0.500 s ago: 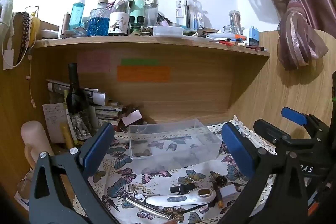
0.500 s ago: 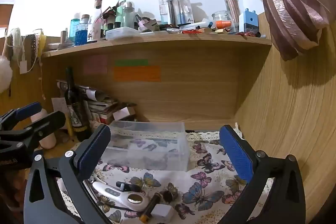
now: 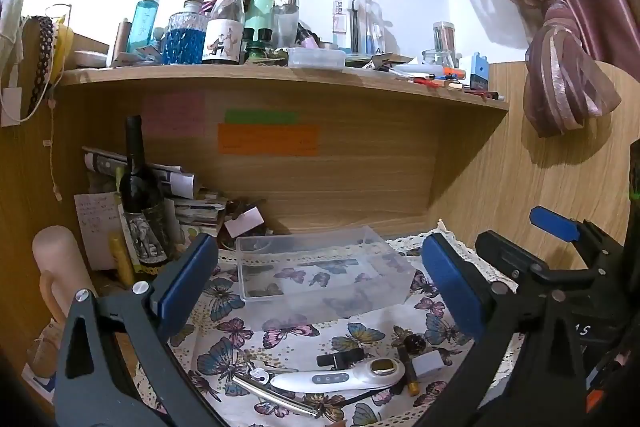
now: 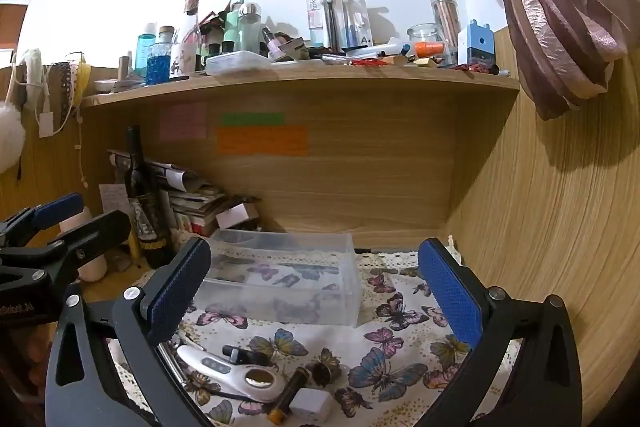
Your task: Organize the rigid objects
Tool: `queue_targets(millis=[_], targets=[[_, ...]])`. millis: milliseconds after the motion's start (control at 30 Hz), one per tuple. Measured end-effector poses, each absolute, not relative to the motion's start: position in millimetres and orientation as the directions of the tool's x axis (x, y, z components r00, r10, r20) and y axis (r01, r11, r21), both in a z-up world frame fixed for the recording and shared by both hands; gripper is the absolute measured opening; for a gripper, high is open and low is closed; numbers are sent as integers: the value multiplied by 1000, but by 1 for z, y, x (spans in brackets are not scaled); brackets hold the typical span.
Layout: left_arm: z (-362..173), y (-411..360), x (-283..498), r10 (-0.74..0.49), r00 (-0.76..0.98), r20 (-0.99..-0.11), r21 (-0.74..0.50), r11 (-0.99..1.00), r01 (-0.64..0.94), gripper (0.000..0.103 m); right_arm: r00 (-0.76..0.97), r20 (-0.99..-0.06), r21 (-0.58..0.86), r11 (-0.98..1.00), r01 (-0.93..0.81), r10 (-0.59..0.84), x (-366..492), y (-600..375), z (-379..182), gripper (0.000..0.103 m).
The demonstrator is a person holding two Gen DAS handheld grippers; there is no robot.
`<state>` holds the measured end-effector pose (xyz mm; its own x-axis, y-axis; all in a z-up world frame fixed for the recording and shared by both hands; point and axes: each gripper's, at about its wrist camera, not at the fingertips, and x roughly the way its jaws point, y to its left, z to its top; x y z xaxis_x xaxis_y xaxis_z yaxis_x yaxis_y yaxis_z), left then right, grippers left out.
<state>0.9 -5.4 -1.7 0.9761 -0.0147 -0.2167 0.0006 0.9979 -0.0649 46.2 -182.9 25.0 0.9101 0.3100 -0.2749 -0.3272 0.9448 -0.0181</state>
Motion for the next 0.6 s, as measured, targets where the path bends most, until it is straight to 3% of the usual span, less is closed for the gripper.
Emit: queue_targets(millis=[600], targets=[[-1, 0, 2, -24, 975, -222, -79, 997, 7, 103, 913, -264, -21, 944, -329, 312, 41, -183, 28, 103]])
